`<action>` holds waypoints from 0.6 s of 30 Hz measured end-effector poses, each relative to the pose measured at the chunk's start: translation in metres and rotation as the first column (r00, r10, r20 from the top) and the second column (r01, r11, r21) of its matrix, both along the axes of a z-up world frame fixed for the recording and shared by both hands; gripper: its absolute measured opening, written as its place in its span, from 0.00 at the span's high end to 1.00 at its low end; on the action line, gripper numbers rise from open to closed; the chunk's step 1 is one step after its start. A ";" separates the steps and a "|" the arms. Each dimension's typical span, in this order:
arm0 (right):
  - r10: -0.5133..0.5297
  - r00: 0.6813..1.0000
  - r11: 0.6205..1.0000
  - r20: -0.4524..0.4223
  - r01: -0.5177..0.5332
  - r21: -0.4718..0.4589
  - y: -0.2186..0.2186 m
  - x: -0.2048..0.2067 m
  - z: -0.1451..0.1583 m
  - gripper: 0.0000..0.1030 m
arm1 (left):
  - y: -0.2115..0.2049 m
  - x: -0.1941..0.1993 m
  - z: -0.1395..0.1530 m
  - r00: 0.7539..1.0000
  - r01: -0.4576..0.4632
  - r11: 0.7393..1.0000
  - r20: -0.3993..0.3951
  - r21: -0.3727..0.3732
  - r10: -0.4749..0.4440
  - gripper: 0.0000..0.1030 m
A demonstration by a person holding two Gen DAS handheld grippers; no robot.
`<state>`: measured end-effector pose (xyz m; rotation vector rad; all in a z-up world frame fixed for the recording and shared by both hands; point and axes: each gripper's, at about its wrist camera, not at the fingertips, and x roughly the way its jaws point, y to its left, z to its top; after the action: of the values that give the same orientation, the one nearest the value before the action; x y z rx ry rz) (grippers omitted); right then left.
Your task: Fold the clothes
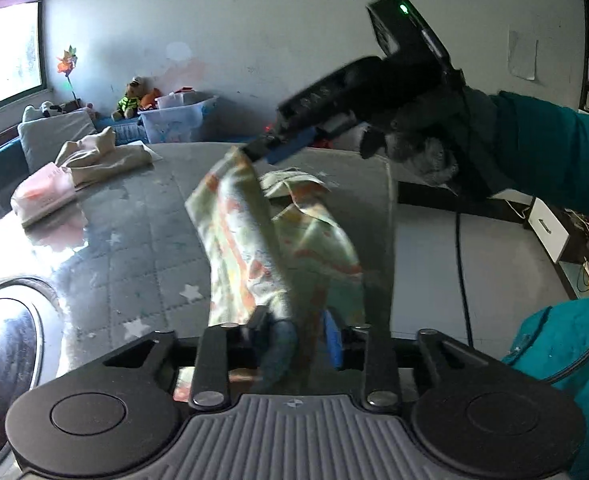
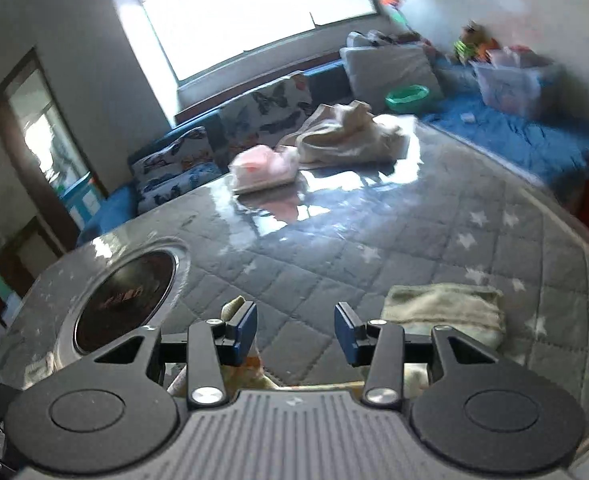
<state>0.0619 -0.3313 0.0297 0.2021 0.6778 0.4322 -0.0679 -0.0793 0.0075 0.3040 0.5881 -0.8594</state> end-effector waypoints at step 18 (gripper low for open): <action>0.123 0.992 0.976 -0.039 -0.128 -0.176 0.040 0.022 -0.021 0.46 | 0.103 -0.020 0.030 0.908 -0.419 0.903 -0.049 -0.092 0.416 0.29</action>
<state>0.0835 -0.2913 0.0087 -0.0042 0.7552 0.4875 -0.0879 0.0239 0.0373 0.0665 0.6052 -0.4753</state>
